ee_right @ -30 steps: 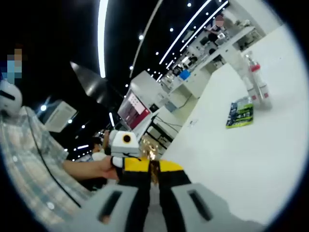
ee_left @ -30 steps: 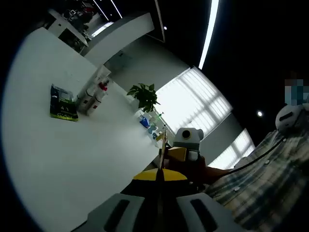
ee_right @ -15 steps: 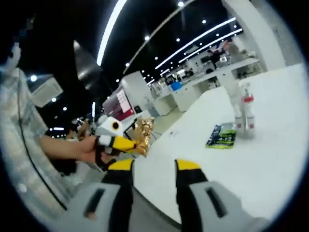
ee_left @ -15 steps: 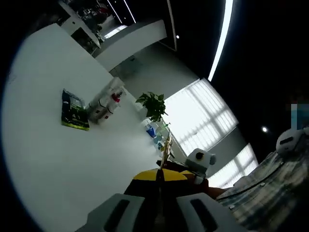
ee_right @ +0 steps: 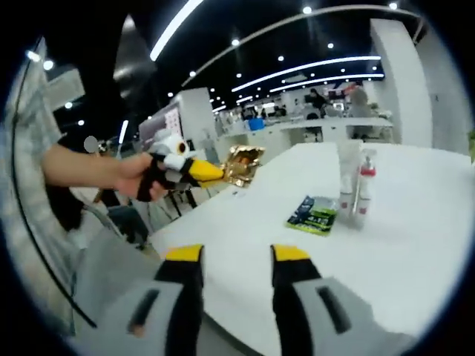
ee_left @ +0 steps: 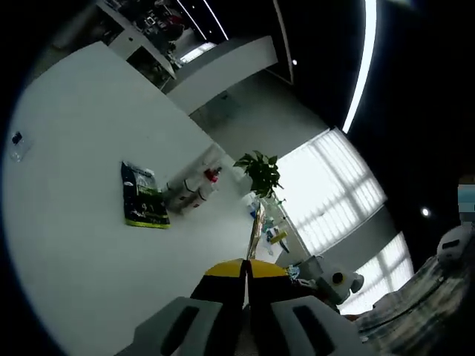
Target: Arrange the skincare products in the storage area until every visible bottle or jar stands upright without overlapping.
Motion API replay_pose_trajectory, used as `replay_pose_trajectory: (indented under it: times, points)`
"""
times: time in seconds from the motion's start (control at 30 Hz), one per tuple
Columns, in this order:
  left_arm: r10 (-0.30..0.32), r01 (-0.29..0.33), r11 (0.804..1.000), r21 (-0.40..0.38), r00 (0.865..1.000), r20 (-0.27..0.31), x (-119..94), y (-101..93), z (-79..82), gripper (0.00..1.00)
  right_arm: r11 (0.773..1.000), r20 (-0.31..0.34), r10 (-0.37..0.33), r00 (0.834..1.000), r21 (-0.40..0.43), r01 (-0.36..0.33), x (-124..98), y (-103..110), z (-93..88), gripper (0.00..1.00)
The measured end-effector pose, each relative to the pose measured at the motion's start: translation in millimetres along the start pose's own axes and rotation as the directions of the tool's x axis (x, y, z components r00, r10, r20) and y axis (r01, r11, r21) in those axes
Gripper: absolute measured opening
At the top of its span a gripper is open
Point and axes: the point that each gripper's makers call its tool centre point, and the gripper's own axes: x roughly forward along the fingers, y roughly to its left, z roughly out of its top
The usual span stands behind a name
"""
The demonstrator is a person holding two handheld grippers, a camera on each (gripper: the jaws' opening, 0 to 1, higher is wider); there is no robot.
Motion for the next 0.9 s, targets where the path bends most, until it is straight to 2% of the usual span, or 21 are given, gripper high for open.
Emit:
replay_pose_trajectory:
  times: [0.1,0.2,0.3,0.53,0.67,0.9]
  points:
    - [0.011,-0.011,1.0,-0.025,1.0,0.021,4.6,7.4,16.2,0.0,0.999,0.002,-0.051,0.999,0.014,0.051,0.7,-12.6,0.3,0.44]
    - [0.027,-0.026,0.999,-0.043,0.999,0.025,9.3,16.6,29.5,0.0,0.997,0.002,-0.079,0.997,-0.01,0.079,1.1,-16.9,0.6,0.45]
    - [0.04,-0.039,0.998,-0.057,0.999,0.024,12.8,26.4,43.9,0.0,0.992,0.0,-0.109,0.994,-0.07,0.109,1.5,-19.3,0.1,0.45]
    - [0.088,-0.082,0.99,-0.117,0.995,0.049,14.5,54.9,70.7,0.0,0.988,-0.039,-0.097,0.995,-0.125,0.092,6.3,-13.7,-7.2,0.46]
    - [0.127,-0.12,0.985,-0.123,0.99,0.053,16.9,71.3,80.9,0.0,0.988,-0.065,-0.091,0.994,-0.127,0.082,8.0,-12.1,-12.6,0.46]
    - [0.171,-0.165,0.973,-0.163,0.985,0.023,26.1,103.5,92.6,0.0,0.984,-0.091,-0.089,0.992,-0.163,0.074,10.3,-9.9,-17.6,0.44]
